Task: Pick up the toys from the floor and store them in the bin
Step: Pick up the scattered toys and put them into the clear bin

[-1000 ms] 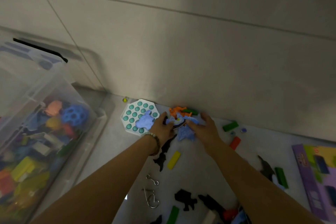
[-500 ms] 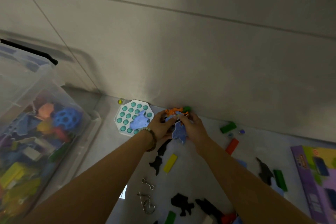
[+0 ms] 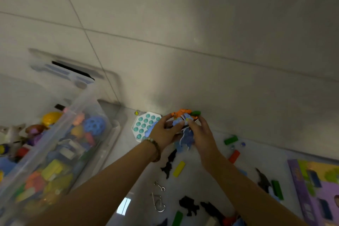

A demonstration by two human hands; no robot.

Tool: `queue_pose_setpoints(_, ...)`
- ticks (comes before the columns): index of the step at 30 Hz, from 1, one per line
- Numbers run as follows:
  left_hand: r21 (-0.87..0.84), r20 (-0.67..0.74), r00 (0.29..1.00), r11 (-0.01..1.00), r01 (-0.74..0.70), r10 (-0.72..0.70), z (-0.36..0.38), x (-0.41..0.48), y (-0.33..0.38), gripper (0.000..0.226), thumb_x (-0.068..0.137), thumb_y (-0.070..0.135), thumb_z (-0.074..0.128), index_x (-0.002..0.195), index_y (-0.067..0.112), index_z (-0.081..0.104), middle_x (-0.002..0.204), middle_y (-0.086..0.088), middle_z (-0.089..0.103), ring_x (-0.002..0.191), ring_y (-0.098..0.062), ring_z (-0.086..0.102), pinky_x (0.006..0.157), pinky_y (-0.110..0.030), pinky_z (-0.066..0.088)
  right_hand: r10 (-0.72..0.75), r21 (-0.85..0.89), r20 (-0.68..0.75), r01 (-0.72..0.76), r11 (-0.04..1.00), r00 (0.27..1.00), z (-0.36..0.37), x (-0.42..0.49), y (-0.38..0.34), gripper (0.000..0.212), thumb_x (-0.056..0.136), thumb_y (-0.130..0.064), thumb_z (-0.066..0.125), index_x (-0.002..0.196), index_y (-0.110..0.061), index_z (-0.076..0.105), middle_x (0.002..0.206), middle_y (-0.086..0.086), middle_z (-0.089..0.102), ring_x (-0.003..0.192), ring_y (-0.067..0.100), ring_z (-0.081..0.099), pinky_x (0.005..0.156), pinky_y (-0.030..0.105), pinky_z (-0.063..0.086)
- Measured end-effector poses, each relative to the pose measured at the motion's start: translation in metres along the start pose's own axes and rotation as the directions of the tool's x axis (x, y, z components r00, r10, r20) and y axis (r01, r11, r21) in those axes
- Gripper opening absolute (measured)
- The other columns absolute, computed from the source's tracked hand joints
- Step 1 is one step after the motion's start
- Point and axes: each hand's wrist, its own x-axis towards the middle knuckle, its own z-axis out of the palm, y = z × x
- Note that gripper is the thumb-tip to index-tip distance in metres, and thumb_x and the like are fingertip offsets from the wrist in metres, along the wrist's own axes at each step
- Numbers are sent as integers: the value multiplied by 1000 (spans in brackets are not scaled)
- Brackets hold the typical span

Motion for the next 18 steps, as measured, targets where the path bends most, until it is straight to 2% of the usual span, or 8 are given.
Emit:
queue_pose_setpoints(3,-14,-8,992,992,-127,127,-17,-35,45,45,84,12,65,125,18,47,111,-8,60,87,-18,63,58,-14,55,-79,13,56,78,997,995,21,-25,-47,25,92,-27,54,117,-31,54,104,-3,64,94,11,62,72,23,50)
queue_pose_setpoints(6,-32,-26,973,973,-229,228,-44,-75,96,31,83,13,65,108,26,52,103,-3,62,84,-12,64,60,-13,54,-155,25,123,153,988,980,55,-51,-99,32,91,-29,55,123,-31,51,114,1,63,100,16,62,73,24,54)
queue_pose_setpoints(8,-28,-73,955,957,-290,287,-71,-102,126,32,84,11,64,113,22,52,103,-3,63,81,-8,65,59,-14,54,-195,36,178,191,981,965,88,-69,-128,34,90,-31,56,124,-32,50,116,3,63,104,20,62,81,30,53)
queue_pose_setpoints(9,-31,-95,947,950,-310,306,-88,-115,139,35,85,9,62,117,17,51,104,-5,64,78,-5,65,58,-14,53,-207,44,214,202,978,955,106,-78,-139,32,90,-31,57,121,-33,51,112,3,64,101,22,62,81,32,52)
queue_pose_setpoints(12,-14,-158,925,936,-351,345,-146,-153,164,42,87,4,58,128,5,47,119,-16,60,86,-13,65,59,-16,55,-221,56,333,214,975,917,169,-102,-155,35,90,-30,57,125,-28,50,93,6,64,84,24,62,67,29,49)
queue_pose_setpoints(13,-4,-190,921,938,-347,340,-167,-164,168,45,87,4,58,130,5,46,123,-18,58,92,-19,63,61,-18,56,-201,48,371,197,979,907,191,-109,-154,40,90,-31,58,129,-27,48,96,7,64,85,23,63,68,29,50)
queue_pose_setpoints(16,8,-294,905,948,-319,307,-226,-189,166,48,87,7,59,132,9,44,125,-17,57,94,-23,61,71,-24,57,-112,16,489,120,993,865,249,-126,-140,49,88,-36,59,134,-28,43,121,6,59,110,25,59,91,40,50)
queue_pose_setpoints(18,20,-327,904,958,-285,276,-257,-197,158,50,87,10,60,134,11,43,123,-15,58,89,-22,64,69,-25,58,-78,-43,530,119,992,844,278,-131,-127,43,88,-37,58,129,-33,44,118,2,59,110,23,59,89,37,49)
